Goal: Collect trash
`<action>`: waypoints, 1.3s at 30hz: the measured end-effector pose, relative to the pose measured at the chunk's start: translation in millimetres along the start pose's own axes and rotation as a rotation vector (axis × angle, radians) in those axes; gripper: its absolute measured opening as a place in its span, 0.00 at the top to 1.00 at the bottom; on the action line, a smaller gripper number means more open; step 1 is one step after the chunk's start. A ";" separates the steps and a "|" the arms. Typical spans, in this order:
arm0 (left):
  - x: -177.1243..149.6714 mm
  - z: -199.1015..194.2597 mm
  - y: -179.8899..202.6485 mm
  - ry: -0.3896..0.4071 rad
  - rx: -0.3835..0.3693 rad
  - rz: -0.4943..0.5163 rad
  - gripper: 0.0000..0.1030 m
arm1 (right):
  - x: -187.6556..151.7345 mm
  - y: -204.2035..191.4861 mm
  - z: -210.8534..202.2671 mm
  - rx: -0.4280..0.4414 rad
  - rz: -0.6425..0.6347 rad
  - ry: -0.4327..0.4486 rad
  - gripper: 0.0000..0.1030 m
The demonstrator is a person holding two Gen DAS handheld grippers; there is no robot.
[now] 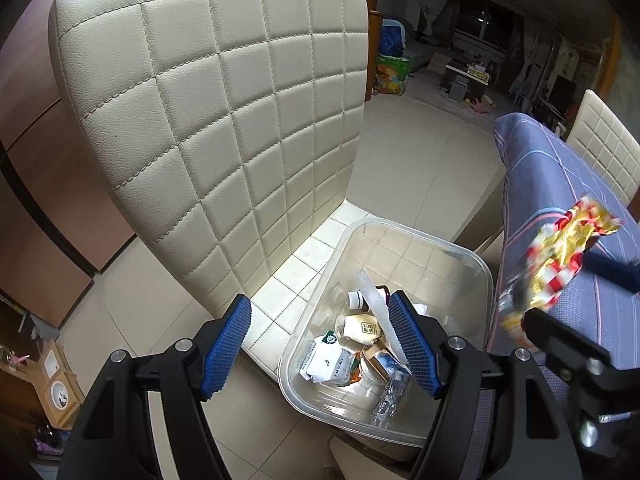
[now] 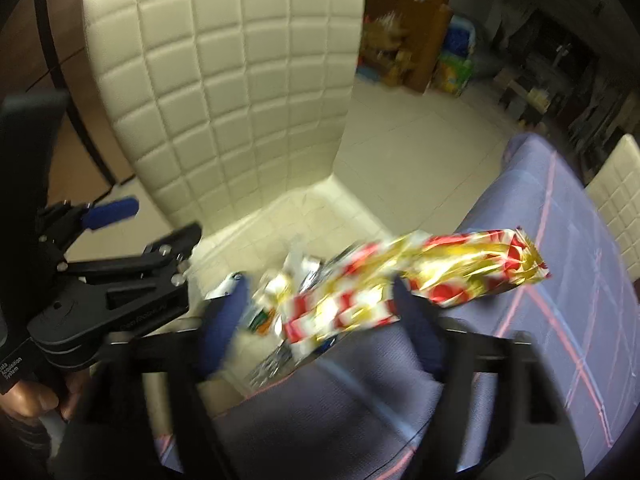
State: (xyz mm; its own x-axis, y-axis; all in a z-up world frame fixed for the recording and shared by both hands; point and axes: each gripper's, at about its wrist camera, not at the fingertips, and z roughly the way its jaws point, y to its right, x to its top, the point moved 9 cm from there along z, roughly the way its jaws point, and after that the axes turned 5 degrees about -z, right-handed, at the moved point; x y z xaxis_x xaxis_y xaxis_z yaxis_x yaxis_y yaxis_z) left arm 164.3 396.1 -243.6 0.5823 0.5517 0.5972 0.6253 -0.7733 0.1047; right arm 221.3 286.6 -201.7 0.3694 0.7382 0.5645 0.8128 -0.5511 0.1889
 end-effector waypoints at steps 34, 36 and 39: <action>3.5 -39.8 19.2 0.056 -0.013 0.031 0.32 | -3.2 18.7 -40.3 -0.048 0.031 0.050 0.10; 4.1 -46.3 23.4 0.064 -0.017 0.034 0.32 | -4.3 22.4 -47.5 -0.057 0.035 0.060 0.10; 5.3 -58.9 32.2 0.081 -0.025 0.045 0.32 | -6.9 29.5 -59.3 -0.069 0.047 0.077 0.09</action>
State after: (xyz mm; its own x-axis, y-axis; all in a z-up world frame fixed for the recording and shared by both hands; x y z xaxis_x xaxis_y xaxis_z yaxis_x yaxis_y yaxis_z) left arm 156.9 355.7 -190.3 0.5646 0.4900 0.6642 0.5860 -0.8046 0.0954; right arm 216.0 242.2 -152.4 0.3689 0.6803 0.6333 0.7612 -0.6121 0.2141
